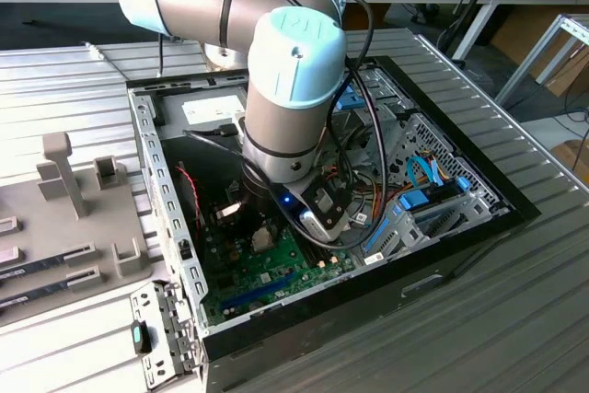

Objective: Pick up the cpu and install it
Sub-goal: 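Pick up the cpu and move it towards the insertion slot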

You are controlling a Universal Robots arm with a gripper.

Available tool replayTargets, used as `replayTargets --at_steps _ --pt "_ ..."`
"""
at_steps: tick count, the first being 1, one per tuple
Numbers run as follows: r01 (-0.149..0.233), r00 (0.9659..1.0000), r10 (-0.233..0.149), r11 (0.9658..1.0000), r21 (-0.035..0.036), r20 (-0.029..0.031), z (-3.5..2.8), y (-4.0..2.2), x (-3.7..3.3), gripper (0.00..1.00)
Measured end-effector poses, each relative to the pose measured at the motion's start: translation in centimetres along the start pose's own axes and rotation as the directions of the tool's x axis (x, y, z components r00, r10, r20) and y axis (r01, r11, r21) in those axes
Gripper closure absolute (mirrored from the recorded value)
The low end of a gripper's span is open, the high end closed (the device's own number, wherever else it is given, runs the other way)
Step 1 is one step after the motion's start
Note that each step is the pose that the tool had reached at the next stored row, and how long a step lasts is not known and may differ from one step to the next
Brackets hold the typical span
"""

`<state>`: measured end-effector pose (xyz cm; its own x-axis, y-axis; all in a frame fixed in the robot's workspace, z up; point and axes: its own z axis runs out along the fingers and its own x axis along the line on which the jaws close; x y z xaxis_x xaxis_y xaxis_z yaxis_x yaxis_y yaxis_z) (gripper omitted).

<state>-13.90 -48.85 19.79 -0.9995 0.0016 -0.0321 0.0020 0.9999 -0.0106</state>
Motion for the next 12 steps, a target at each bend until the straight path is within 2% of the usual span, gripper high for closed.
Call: replayTargets --at_steps 12 --pt "0.0 1.0 0.0 1.0 -0.0005 0.0004 -0.03 0.01 -0.06 0.52"
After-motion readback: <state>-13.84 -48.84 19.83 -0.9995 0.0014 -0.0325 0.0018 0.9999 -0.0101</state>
